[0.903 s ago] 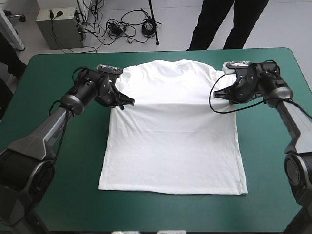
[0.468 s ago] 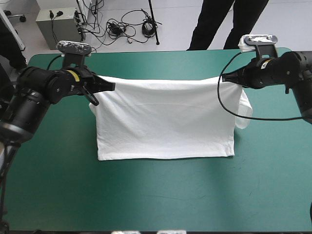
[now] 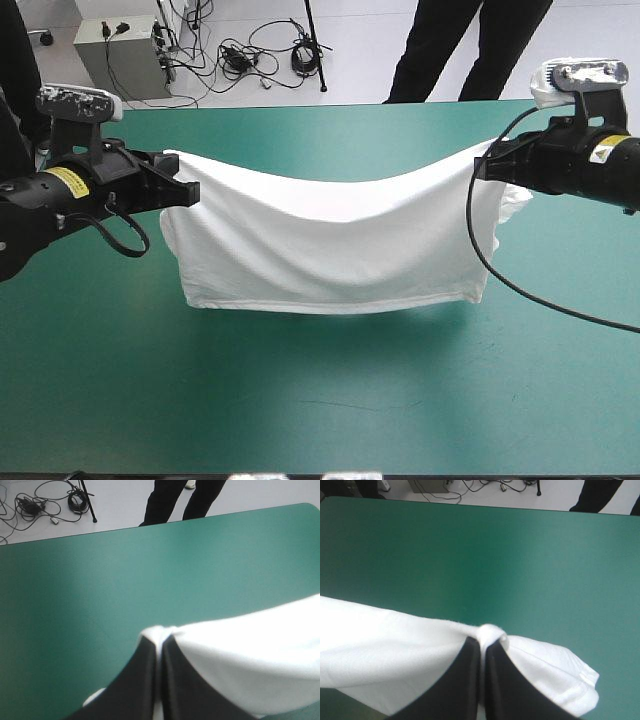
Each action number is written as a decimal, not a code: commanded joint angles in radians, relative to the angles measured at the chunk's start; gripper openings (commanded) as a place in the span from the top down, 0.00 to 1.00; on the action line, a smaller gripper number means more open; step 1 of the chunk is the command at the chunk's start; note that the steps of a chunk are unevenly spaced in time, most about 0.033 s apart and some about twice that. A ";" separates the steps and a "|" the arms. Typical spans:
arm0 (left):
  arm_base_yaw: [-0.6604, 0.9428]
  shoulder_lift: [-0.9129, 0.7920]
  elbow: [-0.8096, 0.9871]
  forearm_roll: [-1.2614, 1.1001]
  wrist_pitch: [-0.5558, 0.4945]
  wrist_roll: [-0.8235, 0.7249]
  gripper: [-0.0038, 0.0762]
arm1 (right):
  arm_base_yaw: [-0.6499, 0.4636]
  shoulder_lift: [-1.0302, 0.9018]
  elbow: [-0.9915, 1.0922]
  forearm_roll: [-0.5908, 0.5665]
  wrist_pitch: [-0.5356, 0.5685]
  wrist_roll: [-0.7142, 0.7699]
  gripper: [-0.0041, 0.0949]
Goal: Fold the cloth
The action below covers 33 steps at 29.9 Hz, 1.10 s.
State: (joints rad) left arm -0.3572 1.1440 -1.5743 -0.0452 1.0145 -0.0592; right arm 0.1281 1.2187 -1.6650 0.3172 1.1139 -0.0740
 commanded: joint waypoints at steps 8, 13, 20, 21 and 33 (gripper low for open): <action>-0.002 0.042 -0.031 -0.007 -0.265 0.004 0.96 | -0.007 0.008 -0.034 0.036 -0.211 -0.030 0.98; 0.000 0.163 -0.081 0.009 -0.406 0.004 0.96 | -0.007 0.114 -0.052 -0.002 -0.357 -0.035 0.98; 0.001 0.366 -0.329 0.045 -0.490 -0.001 0.96 | -0.007 0.375 -0.391 -0.067 -0.309 -0.035 0.98; 0.001 0.385 -0.359 0.045 -0.490 -0.001 0.96 | -0.007 0.401 -0.446 -0.068 -0.295 -0.035 0.98; 0.001 0.591 -0.427 0.134 -0.191 0.006 0.96 | -0.007 0.535 -0.419 -0.181 -0.202 -0.035 0.98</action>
State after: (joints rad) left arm -0.3572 1.7383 -1.9686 0.0710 0.7636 -0.0537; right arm 0.1281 1.7802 -2.1127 0.1739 0.9427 -0.1007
